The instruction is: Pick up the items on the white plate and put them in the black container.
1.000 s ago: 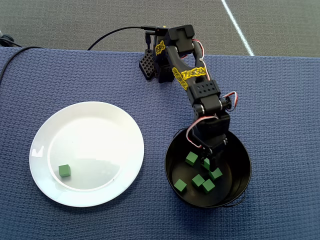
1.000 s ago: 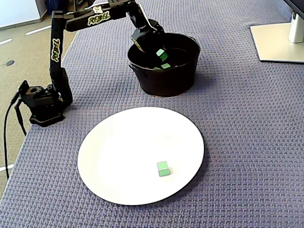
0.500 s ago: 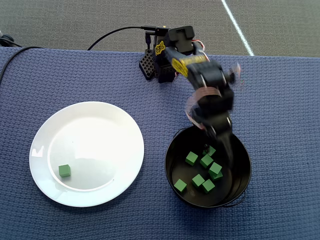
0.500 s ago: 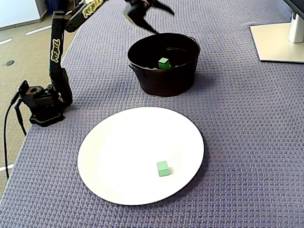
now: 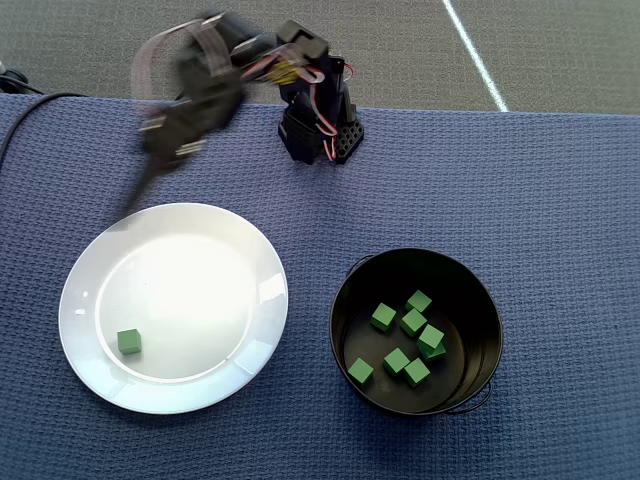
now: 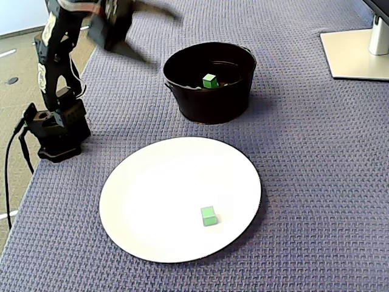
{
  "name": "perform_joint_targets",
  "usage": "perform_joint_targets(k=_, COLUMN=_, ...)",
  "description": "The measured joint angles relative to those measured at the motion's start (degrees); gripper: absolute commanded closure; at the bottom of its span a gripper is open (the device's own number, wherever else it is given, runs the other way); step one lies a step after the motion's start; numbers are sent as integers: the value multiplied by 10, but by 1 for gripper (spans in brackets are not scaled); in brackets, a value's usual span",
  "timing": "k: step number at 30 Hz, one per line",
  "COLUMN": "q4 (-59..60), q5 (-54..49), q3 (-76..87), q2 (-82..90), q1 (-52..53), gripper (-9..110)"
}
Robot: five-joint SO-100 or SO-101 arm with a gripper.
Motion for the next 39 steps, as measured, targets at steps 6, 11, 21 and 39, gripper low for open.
perform_joint_targets(k=6, q4=-112, q5=-5, q3=201, q2=-71, q1=58, gripper=74)
perform_joint_targets(k=11, q4=-107, q5=60, q3=212, q2=-162, q1=92, gripper=72)
perform_joint_targets(k=21, q4=20, q5=-28, q3=-39, q2=-365, q1=16, gripper=72)
perform_joint_targets(k=39, q4=57, q5=-265, q3=-193, q2=-474, q1=-8, gripper=71)
